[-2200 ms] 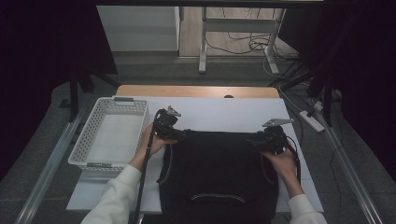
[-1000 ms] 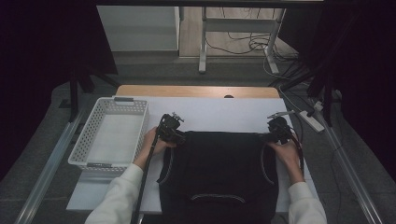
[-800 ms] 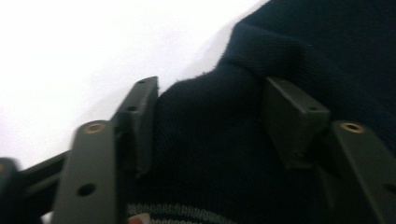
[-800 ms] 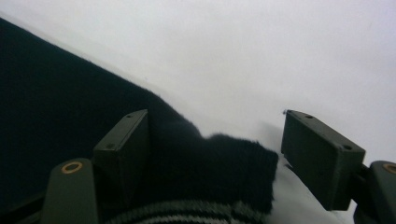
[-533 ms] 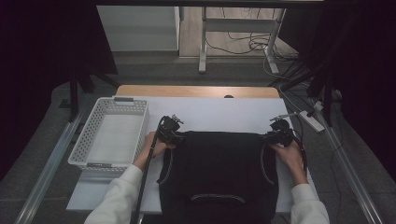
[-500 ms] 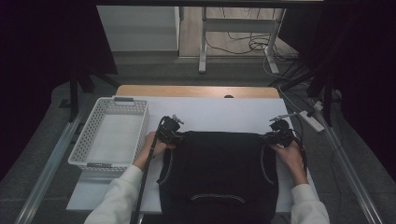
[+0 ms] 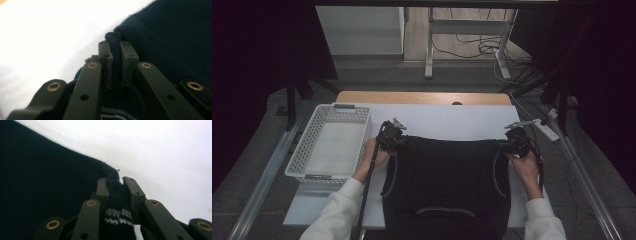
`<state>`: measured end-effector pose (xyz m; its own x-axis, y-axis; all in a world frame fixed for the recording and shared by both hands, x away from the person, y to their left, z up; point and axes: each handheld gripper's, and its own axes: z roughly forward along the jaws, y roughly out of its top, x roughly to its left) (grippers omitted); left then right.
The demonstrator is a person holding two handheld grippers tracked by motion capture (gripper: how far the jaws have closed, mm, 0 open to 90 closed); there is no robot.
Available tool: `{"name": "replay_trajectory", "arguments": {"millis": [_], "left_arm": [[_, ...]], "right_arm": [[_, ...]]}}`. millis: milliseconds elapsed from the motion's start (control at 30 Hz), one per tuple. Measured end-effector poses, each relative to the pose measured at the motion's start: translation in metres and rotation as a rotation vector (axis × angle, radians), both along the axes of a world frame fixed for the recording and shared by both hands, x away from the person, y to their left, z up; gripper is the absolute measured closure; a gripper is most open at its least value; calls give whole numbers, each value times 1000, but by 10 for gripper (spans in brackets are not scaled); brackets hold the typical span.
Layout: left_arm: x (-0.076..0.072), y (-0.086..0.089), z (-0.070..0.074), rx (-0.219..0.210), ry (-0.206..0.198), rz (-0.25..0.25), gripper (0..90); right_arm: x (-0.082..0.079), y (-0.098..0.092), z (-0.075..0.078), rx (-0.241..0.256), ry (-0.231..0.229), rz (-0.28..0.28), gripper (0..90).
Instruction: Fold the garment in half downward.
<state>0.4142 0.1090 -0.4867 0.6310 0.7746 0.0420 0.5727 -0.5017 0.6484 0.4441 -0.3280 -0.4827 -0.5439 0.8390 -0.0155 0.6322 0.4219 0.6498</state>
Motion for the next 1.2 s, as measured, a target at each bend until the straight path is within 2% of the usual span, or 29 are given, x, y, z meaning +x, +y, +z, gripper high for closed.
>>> {"name": "replay_trajectory", "arguments": {"millis": [267,600,667,767,833,967,1067,1200], "left_arm": [[-1,19,14,-63,-34,47,809],[2,31,27,-107,-67,76,812],[4,33,29,-124,-66,84,813],[8,33,34,-128,-80,93,814],[11,33,38,-125,-90,100,814],[19,32,46,-136,-105,114,814],[26,30,51,-139,-113,121,813],[37,25,52,-142,-110,143,794]], "right_arm": [[-7,-11,17,24,-88,-55,753],[-9,-19,32,57,-149,-73,756],[-7,-19,36,69,-159,-74,757],[-2,-19,44,66,-186,-82,757],[2,-19,49,81,-186,-81,757],[12,-17,56,66,-197,-89,757],[17,-17,61,72,-207,-100,757],[25,-18,66,108,-220,-113,727]]}}
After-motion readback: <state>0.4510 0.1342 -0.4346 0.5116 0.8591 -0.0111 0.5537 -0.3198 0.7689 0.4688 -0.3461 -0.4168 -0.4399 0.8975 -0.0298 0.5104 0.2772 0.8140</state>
